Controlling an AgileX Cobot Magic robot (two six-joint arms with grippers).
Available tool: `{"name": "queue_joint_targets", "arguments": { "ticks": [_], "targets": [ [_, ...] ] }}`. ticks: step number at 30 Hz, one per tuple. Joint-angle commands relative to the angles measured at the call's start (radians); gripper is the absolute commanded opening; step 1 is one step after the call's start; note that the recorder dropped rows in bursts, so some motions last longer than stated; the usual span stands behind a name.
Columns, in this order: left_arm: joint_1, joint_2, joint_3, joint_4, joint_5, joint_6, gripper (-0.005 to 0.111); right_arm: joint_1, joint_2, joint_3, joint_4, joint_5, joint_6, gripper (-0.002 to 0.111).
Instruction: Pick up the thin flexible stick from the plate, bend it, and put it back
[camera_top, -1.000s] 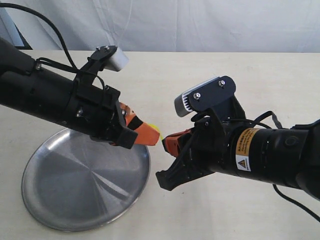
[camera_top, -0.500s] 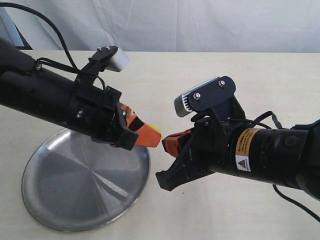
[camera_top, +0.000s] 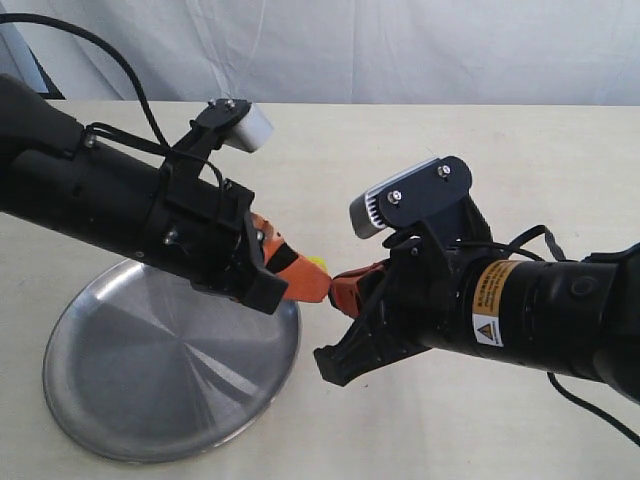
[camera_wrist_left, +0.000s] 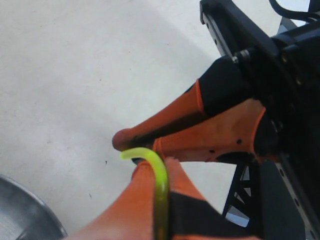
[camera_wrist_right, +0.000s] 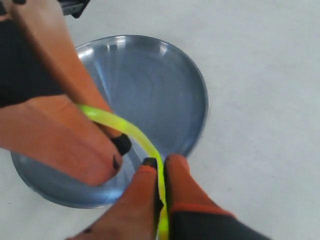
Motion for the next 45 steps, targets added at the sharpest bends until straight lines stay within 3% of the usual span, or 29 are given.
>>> {"name": "queue_joint_targets", "arguments": {
  "ticks": [1, 22, 27, 45],
  "targets": [
    [-0.017, 0.001, -0.007, -0.038, 0.029, 0.006, 0.000, 0.009, 0.002, -0.007, -0.004, -0.072, 0.003, -0.001],
    [-0.010, 0.001, -0.016, -0.059, -0.187, -0.001, 0.000, 0.019, 0.002, -0.007, -0.024, -0.053, 0.007, -0.001],
    [-0.010, 0.001, -0.016, -0.071, -0.196, -0.001, 0.000, 0.068, 0.002, -0.007, -0.038, -0.053, 0.007, -0.001],
    [-0.012, 0.001, -0.016, -0.077, -0.192, 0.001, 0.000, 0.077, 0.002, -0.007, -0.052, -0.050, 0.007, -0.001]
  ]
}}
